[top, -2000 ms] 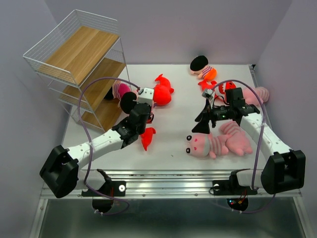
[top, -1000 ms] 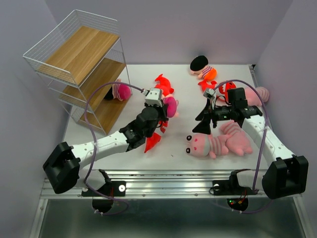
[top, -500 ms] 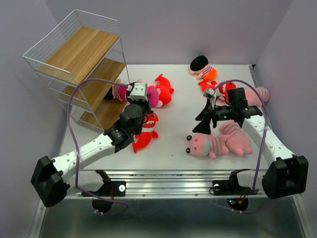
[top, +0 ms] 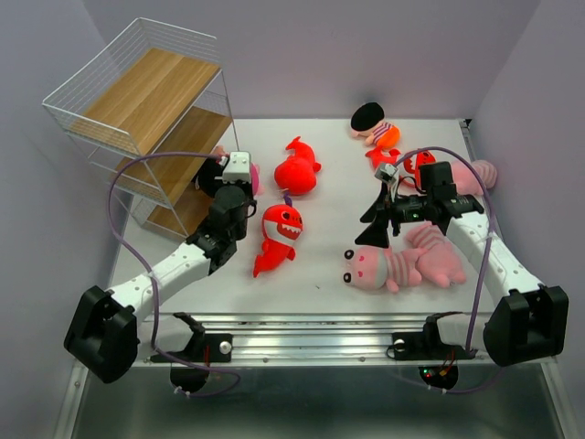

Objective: Place and organize the stuffed toys onto the shelf
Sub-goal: Place the stuffed toy onto shelf

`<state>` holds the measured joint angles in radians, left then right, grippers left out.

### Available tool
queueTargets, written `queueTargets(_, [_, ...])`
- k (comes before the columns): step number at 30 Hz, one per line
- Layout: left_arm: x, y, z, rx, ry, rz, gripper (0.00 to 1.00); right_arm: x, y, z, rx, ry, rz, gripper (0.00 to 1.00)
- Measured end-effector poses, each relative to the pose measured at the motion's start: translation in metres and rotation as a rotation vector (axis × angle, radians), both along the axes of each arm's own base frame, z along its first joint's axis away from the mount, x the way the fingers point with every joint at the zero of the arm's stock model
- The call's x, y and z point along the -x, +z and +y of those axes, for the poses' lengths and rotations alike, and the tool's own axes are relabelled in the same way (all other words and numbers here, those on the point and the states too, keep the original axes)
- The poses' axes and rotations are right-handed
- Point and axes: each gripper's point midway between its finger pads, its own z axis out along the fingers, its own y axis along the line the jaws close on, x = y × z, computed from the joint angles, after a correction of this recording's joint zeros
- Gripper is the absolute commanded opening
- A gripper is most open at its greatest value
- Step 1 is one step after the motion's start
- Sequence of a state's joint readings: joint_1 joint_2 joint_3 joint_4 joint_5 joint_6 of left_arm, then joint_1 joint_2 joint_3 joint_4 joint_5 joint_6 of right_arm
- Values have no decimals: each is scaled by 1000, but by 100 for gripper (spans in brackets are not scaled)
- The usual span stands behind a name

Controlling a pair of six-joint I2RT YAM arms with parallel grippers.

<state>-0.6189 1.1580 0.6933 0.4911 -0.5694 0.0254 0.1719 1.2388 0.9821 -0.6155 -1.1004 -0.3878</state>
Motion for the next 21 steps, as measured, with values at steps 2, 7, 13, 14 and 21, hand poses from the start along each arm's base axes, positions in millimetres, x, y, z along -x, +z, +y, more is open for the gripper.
queueTargets(2, [-5, -1, 6, -7, 18, -5, 0, 0, 0, 0, 0, 1, -1, 100])
queueTargets(7, [-16, -15, 25, -34, 72, 6, 0, -1, -2, 0, 2, 3, 1, 100])
queueTargets(13, [-27, -29, 47, -70, 121, 21, 0, -1, -4, 0, 2, 7, 5, 100])
queueTargets(14, [-28, -30, 49, -78, 126, 20, 0, -1, -4, 0, 2, 8, 4, 100])
queueTargets(21, [-39, -30, 56, -120, 124, -4, 0, 0, -9, 0, 2, 17, 8, 100])
